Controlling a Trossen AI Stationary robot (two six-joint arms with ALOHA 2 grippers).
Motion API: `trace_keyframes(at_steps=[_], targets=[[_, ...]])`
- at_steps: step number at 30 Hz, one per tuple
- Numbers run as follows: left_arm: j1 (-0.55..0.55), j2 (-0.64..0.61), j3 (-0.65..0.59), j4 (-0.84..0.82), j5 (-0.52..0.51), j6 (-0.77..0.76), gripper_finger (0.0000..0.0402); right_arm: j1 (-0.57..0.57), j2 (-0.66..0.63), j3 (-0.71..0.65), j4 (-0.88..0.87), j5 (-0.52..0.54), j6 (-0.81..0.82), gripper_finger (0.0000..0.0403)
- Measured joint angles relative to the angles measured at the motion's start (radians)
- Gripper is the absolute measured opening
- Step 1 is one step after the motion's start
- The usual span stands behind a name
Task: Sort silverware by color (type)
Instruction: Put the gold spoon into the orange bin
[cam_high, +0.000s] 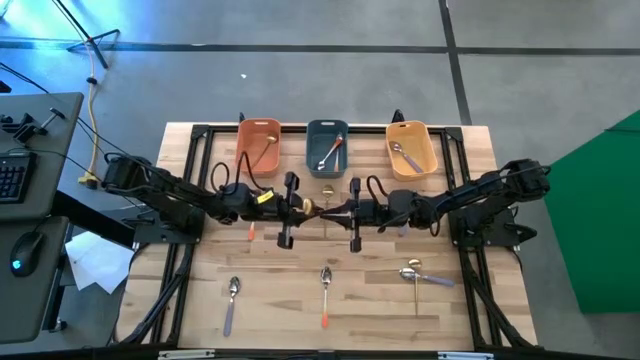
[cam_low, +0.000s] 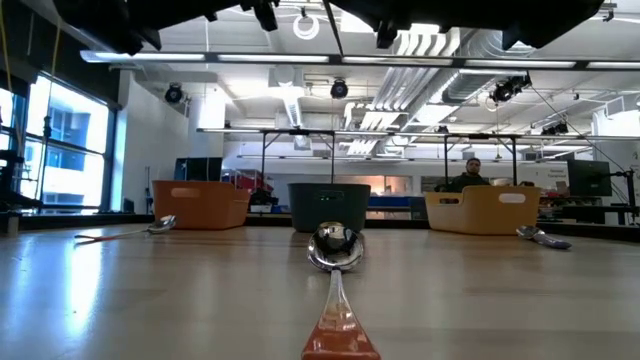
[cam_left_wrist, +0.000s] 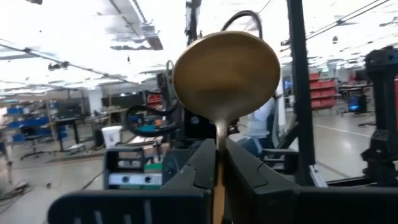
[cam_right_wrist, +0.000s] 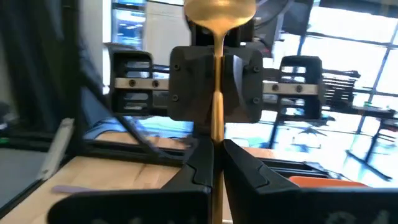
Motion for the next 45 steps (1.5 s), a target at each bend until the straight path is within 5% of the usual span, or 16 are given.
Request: trace_keyframes(at_steps=[5,13,17,22,27,33,45], targets=[[0.009,-0.102,0.003,-0.159,-0.062,0.011,0.0004,-0.001,0.000,0.003,-0.010,0.094,-0.001,0.0060],[0.075,-0.342,0.113,-0.778,-0.174,-0.004,0.0002,-0.003,0.000,0.002,-0.080,0.257,-0.024,0.0140],[0.170,-0.411,0.231,-1.180,-0.241,-0.055,0.0001,-0.003,0.000,0.000,-0.104,0.275,-0.044,0.0131],[0.370,-0.397,0.373,-1.552,-0.276,-0.087,0.0001,-0.003,0.000,0.000,-0.107,0.275,-0.047,0.0072],[0.612,-0.302,0.444,-1.677,-0.226,-0.095,0.0001,-0.003,0.000,0.000,-0.116,0.275,-0.047,0.0007],[0.838,-0.132,0.468,-1.707,-0.060,-0.095,0.0001,-0.003,0.000,0.000,-0.136,0.274,-0.045,0.0014],[1.039,0.186,0.468,-1.663,0.114,-0.103,0.0001,-0.003,0.000,0.000,-0.163,0.272,-0.055,0.0002]])
